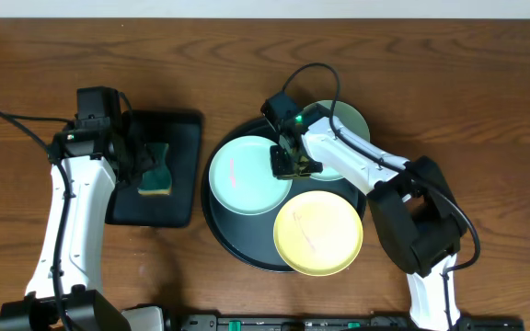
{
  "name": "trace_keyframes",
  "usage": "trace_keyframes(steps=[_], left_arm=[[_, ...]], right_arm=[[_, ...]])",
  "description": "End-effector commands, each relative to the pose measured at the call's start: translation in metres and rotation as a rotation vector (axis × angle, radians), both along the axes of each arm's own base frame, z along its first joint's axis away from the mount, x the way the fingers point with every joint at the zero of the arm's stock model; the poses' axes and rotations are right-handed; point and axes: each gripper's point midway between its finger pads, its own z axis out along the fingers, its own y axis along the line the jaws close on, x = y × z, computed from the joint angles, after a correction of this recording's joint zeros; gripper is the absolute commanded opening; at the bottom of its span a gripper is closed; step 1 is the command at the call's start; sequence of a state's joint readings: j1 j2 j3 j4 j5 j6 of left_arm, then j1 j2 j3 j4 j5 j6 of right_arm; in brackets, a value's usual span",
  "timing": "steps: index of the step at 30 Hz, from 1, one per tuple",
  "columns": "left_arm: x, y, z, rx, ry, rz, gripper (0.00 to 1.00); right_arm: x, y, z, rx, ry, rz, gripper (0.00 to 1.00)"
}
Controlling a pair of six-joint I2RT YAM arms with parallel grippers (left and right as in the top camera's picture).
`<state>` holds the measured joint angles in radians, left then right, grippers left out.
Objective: Clean dirty plates on tray and stack at the side
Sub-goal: 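Reach the left gripper into the black tray and pick up the green sponge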
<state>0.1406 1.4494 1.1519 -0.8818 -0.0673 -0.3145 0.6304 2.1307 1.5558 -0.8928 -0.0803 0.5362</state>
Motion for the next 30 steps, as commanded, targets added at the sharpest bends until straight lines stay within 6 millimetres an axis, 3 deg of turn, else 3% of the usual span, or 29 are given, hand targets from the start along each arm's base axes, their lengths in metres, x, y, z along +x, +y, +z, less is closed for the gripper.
trace_keyframes(steps=[1, 4, 10, 16, 24, 30], left_arm=[[0.004, 0.005, 0.002, 0.022, -0.005, 0.003, 0.75], [0.003, 0.005, -0.003, 0.020, 0.015, 0.000, 0.74], [0.001, 0.004, -0.029, 0.019, 0.104, -0.067, 0.70], [0.014, -0.021, -0.057, -0.098, 0.138, -0.262, 0.70], [0.042, -0.016, -0.090, -0.084, 0.113, -0.267, 0.55], [0.042, -0.007, -0.101, -0.052, 0.140, -0.196, 0.54]], right_arm=[[0.001, -0.001, -0.012, -0.009, 0.015, -0.021, 0.09], [0.000, -0.001, -0.017, -0.010, 0.029, -0.037, 0.01], [0.001, -0.002, -0.018, -0.009, 0.029, -0.043, 0.01], [0.002, -0.001, -0.018, -0.004, 0.029, -0.043, 0.01], [0.001, -0.001, -0.018, -0.002, 0.032, -0.038, 0.01], [0.001, -0.001, -0.018, -0.003, 0.033, -0.039, 0.01]])
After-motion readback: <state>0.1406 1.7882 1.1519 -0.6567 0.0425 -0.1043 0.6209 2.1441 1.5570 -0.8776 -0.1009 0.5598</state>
